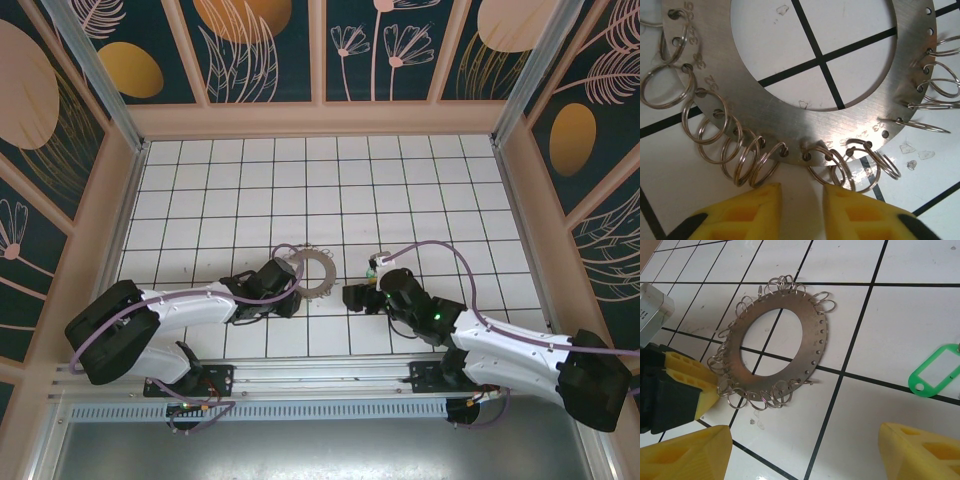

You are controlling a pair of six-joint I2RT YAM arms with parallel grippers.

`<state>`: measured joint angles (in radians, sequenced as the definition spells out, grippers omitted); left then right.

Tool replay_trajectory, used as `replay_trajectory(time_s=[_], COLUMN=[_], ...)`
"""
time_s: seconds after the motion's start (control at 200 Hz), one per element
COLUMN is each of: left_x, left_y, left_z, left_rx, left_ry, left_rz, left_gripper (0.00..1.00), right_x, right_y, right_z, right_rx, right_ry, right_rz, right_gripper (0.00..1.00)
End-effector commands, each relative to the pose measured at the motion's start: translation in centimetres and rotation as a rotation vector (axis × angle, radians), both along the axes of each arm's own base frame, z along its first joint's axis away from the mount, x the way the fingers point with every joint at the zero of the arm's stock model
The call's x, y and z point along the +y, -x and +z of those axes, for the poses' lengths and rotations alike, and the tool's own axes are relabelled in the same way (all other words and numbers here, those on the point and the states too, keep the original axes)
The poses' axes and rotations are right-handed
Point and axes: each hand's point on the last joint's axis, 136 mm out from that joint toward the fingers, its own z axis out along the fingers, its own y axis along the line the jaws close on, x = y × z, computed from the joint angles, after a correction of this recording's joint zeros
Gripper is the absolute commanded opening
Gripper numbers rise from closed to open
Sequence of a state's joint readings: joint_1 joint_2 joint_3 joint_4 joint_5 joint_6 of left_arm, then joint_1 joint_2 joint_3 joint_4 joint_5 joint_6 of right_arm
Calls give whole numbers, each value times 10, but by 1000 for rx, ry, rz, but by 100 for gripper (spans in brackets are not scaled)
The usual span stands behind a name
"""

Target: Put the keys on the keyring

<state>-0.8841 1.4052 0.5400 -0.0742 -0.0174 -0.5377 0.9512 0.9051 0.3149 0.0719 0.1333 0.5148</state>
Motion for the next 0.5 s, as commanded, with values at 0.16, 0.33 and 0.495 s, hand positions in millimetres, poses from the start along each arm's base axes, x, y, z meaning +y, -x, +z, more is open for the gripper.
replay_trajectory(time_s=[0.16,0.33,0.495], left_x=[-10,-14,-15], left_y=[-9,-12,-15], left_z=[20,24,23], left_rx=[-59,-68,-79], left_ry=[32,41,37], left_rz=[-18,-23,-15], left_gripper=[34,34,34], right_x=[-5,-6,-8], right_y=[-5,-4,-3], right_z=[2,2,3], right_rx=[-13,-11,-14], right_ry=[-17,-17,-19], right_rz=[-34,-34,-41], right_gripper=[78,78,78])
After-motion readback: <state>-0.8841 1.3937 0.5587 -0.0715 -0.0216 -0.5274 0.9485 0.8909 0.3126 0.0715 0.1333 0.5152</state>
